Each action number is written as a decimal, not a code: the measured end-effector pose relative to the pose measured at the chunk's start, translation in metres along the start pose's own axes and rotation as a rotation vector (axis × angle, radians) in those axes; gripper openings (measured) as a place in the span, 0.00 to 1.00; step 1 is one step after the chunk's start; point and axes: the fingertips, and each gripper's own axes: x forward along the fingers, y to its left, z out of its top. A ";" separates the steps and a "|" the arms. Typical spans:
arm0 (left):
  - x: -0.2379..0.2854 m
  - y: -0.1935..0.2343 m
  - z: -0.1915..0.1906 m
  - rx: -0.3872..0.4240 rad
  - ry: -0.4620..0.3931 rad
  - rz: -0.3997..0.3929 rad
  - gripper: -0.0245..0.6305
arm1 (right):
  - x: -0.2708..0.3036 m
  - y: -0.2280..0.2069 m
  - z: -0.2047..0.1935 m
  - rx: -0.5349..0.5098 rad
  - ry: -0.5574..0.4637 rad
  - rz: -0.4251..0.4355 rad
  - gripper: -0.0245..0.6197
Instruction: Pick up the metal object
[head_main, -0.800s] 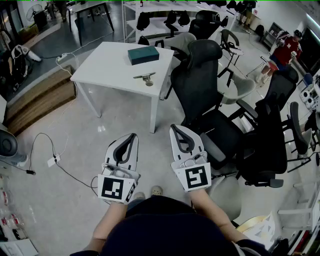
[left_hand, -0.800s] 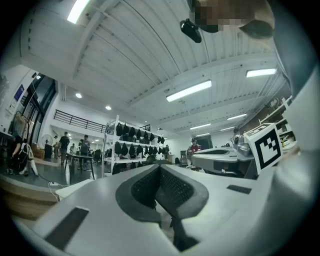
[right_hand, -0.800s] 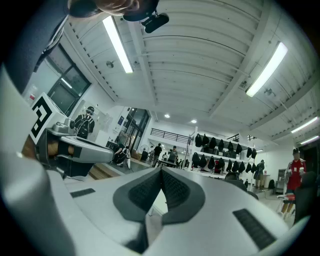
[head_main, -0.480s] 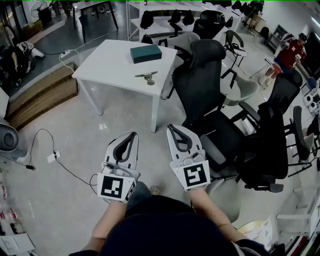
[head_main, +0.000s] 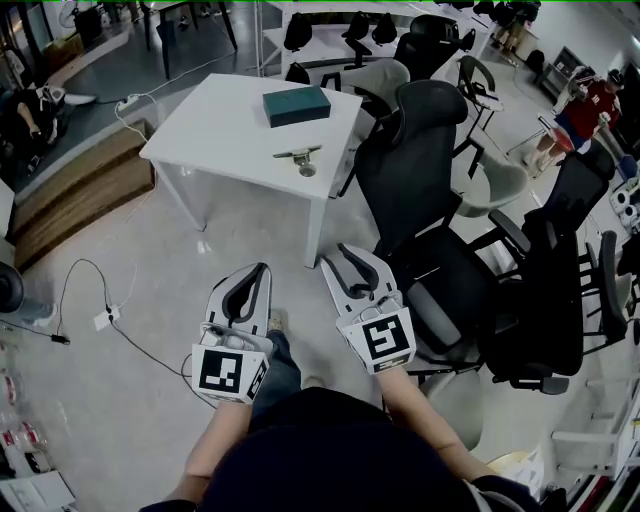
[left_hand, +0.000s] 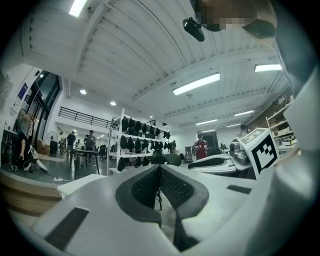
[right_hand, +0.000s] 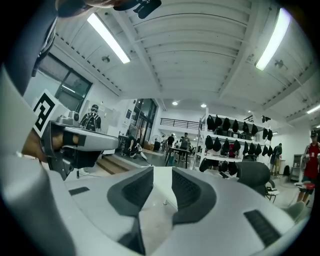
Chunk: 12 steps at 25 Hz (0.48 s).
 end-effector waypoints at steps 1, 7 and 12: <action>0.009 0.008 -0.002 0.000 0.002 -0.003 0.08 | 0.012 -0.004 -0.004 0.014 0.011 -0.006 0.21; 0.073 0.081 -0.009 0.029 0.003 -0.027 0.08 | 0.104 -0.030 -0.015 -0.043 0.068 -0.019 0.22; 0.128 0.133 -0.016 0.013 0.015 -0.071 0.08 | 0.173 -0.059 -0.021 -0.058 0.116 -0.046 0.23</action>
